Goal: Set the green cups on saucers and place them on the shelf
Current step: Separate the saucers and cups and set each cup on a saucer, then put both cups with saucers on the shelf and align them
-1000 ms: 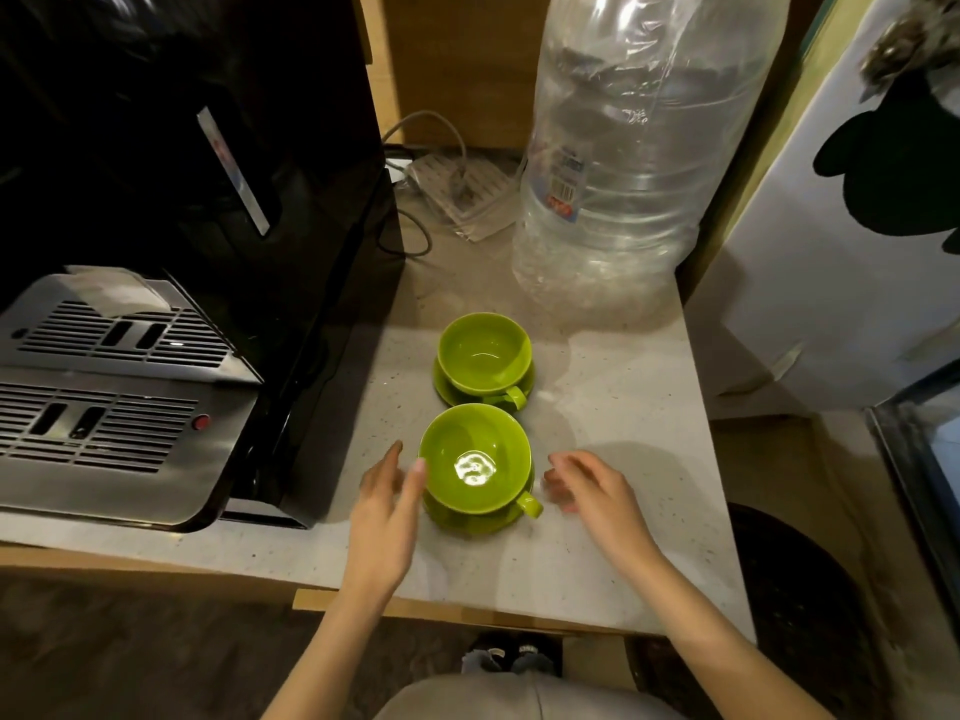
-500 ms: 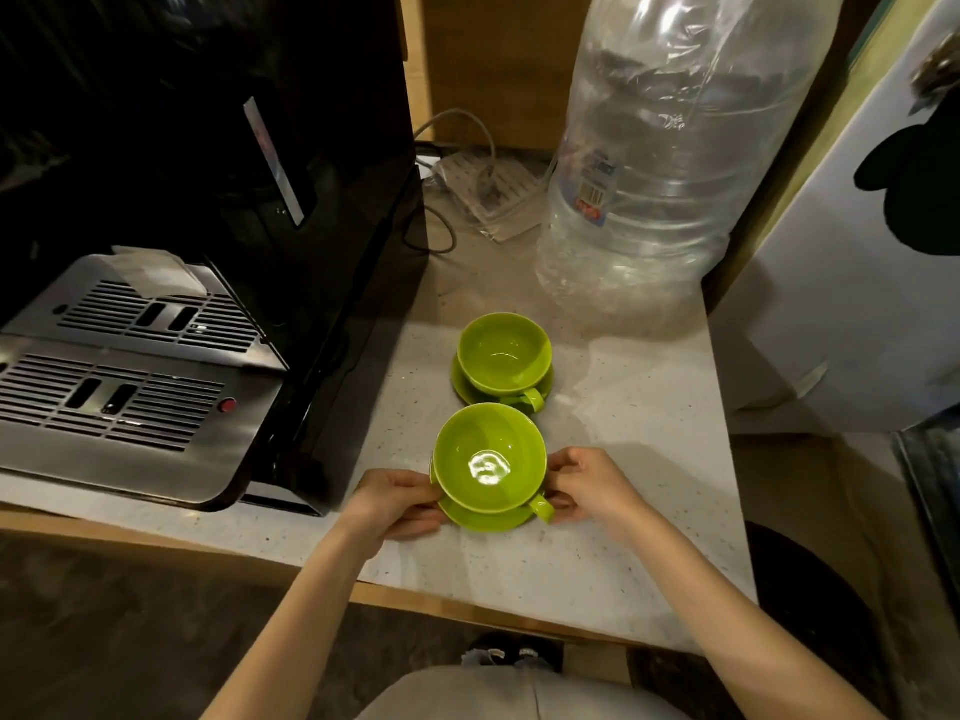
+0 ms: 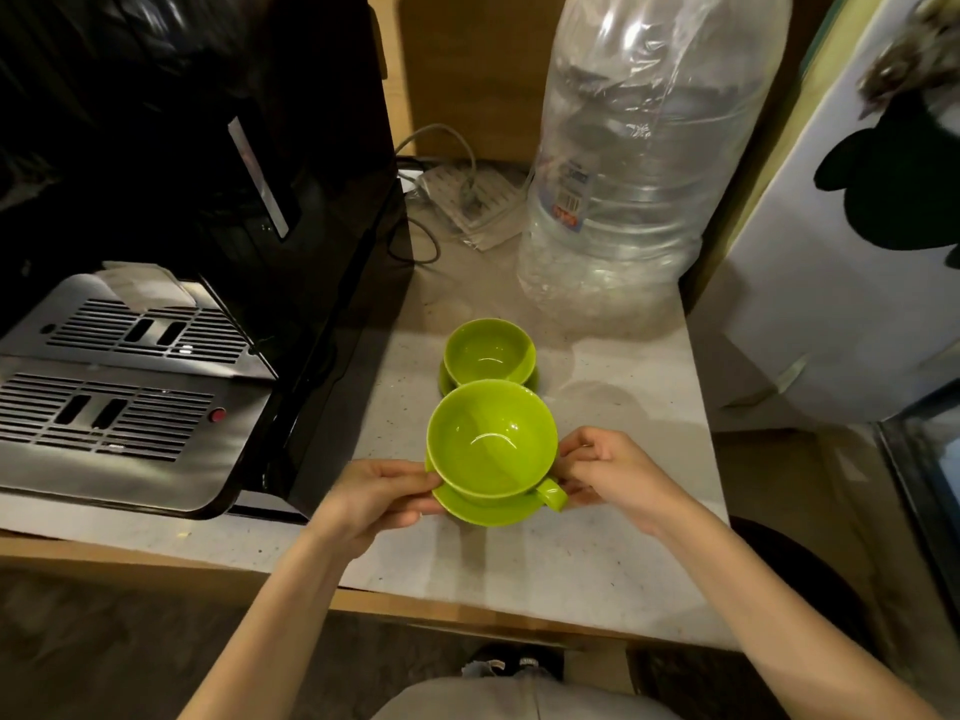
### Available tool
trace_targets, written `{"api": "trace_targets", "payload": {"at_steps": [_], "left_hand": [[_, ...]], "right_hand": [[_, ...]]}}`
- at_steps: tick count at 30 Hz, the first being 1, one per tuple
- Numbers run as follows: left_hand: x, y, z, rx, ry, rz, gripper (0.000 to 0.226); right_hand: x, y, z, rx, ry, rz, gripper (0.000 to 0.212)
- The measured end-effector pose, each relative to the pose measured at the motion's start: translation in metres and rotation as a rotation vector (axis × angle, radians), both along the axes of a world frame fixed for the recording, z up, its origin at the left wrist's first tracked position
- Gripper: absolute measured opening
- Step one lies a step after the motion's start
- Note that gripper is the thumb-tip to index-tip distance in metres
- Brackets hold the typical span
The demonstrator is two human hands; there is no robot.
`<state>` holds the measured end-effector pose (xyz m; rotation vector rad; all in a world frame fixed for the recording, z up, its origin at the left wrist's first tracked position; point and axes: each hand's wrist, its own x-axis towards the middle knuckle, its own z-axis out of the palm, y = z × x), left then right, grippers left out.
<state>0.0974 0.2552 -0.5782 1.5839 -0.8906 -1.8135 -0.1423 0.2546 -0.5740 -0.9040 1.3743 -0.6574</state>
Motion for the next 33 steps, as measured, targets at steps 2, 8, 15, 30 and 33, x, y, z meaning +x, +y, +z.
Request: {"api": "trace_targets", "payload": {"at_steps": [2,8,15,30,33], "left_hand": [[-0.005,-0.006,0.018,-0.05,0.021,-0.005,0.011],[-0.029,-0.039,0.085,-0.185,0.052,-0.054,0.024],[-0.06,-0.078,0.173,-0.368,0.118,-0.042,0.016],[-0.109,-0.121,0.373,-0.822,0.291,0.047,0.016],[-0.115,-0.132,0.403,-0.865,0.304,0.045,0.016]], "right_hand": [[-0.006,-0.003,0.017,-0.054,-0.011,-0.015,0.012],[-0.027,-0.02,0.08,-0.197,-0.093,-0.093,0.008],[-0.051,-0.044,0.173,-0.363,-0.193,-0.204,0.015],[-0.088,-0.091,0.375,-0.741,-0.257,-0.329,0.026],[-0.09,-0.102,0.404,-0.768,-0.25,-0.321,0.026]]}}
